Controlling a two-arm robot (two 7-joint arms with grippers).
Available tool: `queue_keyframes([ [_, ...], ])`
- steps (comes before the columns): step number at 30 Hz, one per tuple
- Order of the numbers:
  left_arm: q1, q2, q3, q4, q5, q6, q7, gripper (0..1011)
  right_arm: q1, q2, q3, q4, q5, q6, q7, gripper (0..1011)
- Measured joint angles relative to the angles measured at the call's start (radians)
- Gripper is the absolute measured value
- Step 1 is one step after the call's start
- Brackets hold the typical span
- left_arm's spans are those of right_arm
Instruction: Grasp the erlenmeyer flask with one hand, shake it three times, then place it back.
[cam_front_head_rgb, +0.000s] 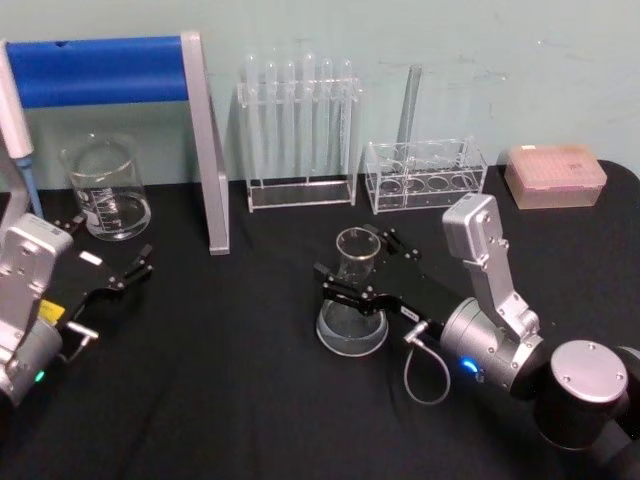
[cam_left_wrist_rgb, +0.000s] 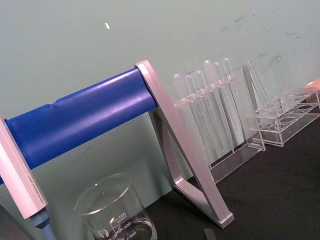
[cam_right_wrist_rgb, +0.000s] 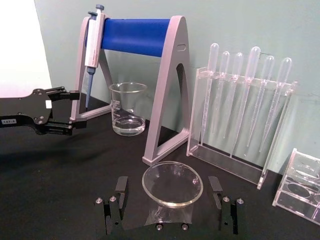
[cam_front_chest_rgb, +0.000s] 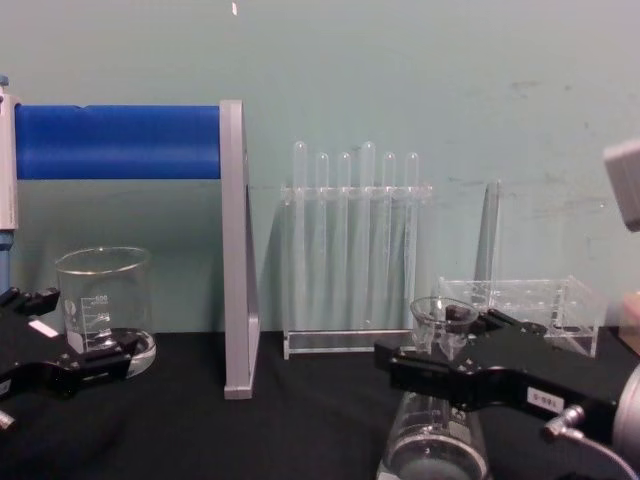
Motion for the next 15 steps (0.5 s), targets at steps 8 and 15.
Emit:
queue_keyframes([
  [8, 0.000, 0.000, 0.000, 0.000, 0.000, 0.000, 0.000, 1001, -0.027, 0.027, 0.012, -0.043, 0.028, 0.043, 0.008, 1000],
  [15, 0.000, 0.000, 0.000, 0.000, 0.000, 0.000, 0.000, 1001, -0.071, 0.074, 0.028, -0.105, 0.059, 0.075, 0.023, 1000],
])
